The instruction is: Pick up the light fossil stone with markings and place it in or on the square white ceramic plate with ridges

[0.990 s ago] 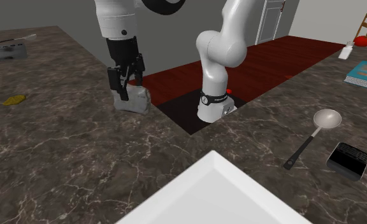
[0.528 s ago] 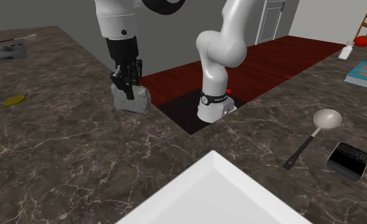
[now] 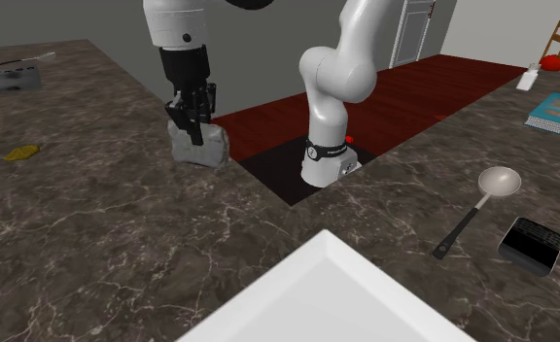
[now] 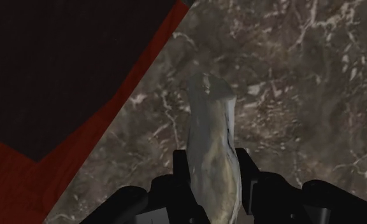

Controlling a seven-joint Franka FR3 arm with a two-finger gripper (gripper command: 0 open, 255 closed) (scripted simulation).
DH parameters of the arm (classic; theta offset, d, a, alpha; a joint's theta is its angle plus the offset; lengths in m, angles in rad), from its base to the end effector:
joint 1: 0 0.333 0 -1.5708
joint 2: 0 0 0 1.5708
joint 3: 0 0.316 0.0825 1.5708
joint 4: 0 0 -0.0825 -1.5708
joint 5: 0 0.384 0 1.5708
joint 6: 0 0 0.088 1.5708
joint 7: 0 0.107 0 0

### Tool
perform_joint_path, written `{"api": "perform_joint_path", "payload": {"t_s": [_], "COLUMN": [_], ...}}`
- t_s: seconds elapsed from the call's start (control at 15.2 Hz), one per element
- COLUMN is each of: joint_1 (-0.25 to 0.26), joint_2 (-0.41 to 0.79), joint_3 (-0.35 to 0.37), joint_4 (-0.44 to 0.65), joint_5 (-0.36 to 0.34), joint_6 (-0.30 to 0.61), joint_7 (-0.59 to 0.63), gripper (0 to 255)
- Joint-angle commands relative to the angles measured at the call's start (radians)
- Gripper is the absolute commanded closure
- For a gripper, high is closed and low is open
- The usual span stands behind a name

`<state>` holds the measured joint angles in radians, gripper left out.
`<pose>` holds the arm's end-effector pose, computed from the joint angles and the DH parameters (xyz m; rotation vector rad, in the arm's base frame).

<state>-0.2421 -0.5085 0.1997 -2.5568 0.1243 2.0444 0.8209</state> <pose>0.3861 -0.0092 0.4346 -2.7886 1.4269 0.0218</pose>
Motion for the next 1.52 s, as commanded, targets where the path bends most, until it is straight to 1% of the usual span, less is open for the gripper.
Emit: {"api": "perform_joint_path", "payload": {"t_s": [0.0,0.79,0.86,1.45], "joint_1": [0.0,-0.003,-0.003,0.074], "joint_2": [-0.01,-0.045,-0.046,0.027], "joint_3": [-0.002,-0.017,-0.017,0.162], "joint_4": [0.019,0.155,0.158,0.252], "joint_5": [-0.001,-0.011,-0.011,0.063], "joint_6": [-0.029,-0.201,-0.203,-0.205], "joint_7": [0.001,0.004,0.004,0.229], "gripper": [255,255,255,255]}}
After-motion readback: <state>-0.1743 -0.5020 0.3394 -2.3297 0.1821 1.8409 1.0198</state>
